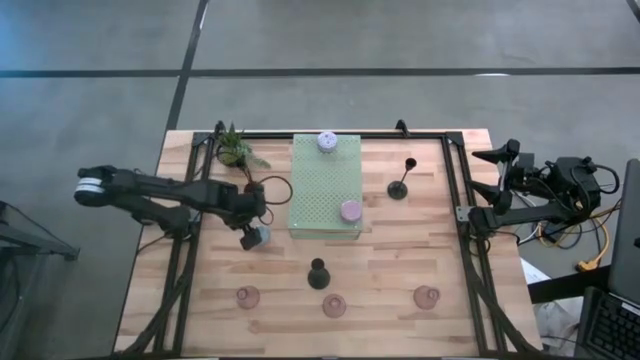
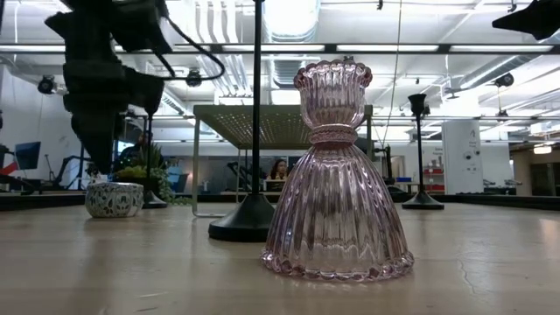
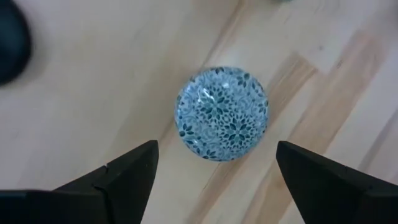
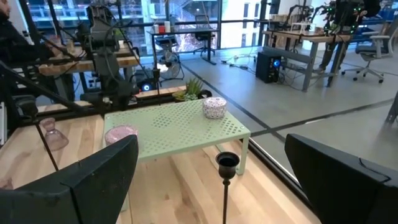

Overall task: Pick & Place candle stick holders
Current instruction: Put the green and white scented candle on the shelf

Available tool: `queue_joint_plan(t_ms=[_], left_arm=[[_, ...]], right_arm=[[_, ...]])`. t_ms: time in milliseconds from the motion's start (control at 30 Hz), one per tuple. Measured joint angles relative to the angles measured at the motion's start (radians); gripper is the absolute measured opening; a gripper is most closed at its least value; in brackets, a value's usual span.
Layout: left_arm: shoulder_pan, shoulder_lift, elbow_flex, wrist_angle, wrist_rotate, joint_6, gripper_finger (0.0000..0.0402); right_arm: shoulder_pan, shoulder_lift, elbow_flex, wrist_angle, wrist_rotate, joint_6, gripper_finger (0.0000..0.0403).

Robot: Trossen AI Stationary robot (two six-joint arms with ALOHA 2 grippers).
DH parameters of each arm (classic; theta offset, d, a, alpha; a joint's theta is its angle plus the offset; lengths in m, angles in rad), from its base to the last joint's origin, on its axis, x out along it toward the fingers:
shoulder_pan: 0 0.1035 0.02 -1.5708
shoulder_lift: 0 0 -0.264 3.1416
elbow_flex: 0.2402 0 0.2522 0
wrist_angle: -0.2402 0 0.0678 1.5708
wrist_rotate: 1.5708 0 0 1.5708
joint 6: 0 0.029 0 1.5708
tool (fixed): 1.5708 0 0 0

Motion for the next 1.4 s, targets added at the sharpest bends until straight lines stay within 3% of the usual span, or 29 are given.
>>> queue_joint_plan(t_ms=[300,500,767,1067,1400], left_arm=[[0.0,0.108,0.035,0.012,0.028,0.078,0.0331],[0.0,0.129,0.058,0.011,0.028,0.152,0.0329],[0.012,0.125,0.059,0.017,0.029,0.131,0.033],[0.04,0.126,0.059,0.028,0.054,0.129,0.0393],[0.04,0.185,0.051,0.038,0.05,0.162,0.0399]], right_arm=[[0.0,0.0,0.0,0.0,0.0,0.0,0.04],[0.0,0.0,0.0,0.0,0.0,0.001,0.04],[0.0,0.0,0.0,0.0,0.0,0.0,0.04],[0.0,-0.001,0.0,0.0,0.0,-0.004,0.04],[0.0,-0.001,0.0,0.0,0.0,0.001,0.04]])
